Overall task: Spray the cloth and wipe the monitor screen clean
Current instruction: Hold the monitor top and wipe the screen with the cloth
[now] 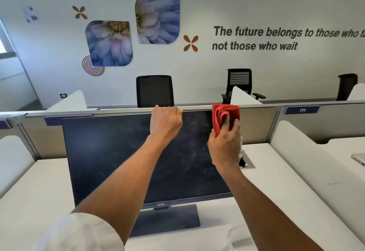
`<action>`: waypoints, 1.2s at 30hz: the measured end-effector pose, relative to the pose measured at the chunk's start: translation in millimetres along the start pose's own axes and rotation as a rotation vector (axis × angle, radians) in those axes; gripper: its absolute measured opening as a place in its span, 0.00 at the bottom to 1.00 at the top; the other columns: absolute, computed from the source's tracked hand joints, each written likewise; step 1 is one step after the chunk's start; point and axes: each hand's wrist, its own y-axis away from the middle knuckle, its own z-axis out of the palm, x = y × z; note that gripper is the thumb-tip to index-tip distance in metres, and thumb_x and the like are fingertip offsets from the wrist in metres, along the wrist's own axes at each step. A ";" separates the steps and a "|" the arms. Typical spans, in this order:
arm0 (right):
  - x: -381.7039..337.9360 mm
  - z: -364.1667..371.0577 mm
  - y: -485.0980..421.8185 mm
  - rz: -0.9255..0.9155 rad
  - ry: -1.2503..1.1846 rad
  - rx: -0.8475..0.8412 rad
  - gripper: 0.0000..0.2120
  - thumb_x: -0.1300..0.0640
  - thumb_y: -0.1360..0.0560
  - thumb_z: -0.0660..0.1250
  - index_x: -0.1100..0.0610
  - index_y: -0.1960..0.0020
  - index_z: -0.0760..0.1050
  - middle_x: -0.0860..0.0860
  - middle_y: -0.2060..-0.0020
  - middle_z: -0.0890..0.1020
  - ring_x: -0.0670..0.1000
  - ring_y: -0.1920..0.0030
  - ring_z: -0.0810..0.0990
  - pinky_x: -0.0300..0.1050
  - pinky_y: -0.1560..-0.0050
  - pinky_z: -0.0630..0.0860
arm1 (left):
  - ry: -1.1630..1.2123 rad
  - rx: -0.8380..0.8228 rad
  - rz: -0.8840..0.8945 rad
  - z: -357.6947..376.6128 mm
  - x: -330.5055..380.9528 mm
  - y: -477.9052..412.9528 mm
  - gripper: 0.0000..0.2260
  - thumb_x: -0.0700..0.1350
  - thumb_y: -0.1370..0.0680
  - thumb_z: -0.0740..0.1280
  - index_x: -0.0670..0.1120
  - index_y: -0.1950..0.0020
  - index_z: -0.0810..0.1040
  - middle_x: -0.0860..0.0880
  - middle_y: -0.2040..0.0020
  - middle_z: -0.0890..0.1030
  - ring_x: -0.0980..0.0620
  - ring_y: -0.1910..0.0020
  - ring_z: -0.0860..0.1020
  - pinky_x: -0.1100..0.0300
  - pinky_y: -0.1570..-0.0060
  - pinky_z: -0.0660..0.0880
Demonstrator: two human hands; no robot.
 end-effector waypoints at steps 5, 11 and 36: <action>-0.3 17.1 1.8 -0.121 0.153 -0.114 0.44 0.27 0.30 0.57 0.51 0.22 0.55 0.61 0.23 0.54 0.68 0.25 0.55 0.73 0.31 0.53 | 0.063 0.103 -0.032 5.1 2.2 1.4 0.18 0.48 0.19 0.56 0.47 0.69 0.71 0.49 0.68 0.80 0.48 0.64 0.76 0.45 0.28 0.58; 1.8 25.1 6.7 -0.205 0.118 -0.135 0.38 0.32 0.24 0.54 0.52 0.21 0.52 0.59 0.21 0.52 0.68 0.25 0.55 0.73 0.31 0.59 | 0.051 0.071 -0.108 10.9 7.8 -6.2 0.19 0.49 0.19 0.54 0.47 0.67 0.74 0.48 0.66 0.81 0.48 0.61 0.78 0.47 0.26 0.53; 39.5 30.8 -26.6 -0.016 0.023 -0.035 0.33 0.41 0.20 0.49 0.58 0.21 0.50 0.62 0.22 0.54 0.70 0.26 0.57 0.75 0.32 0.58 | 0.143 -0.034 -0.057 4.0 2.5 -13.6 0.27 0.56 0.22 0.61 0.47 0.79 0.63 0.52 0.83 0.64 0.54 0.77 0.67 0.44 0.39 0.70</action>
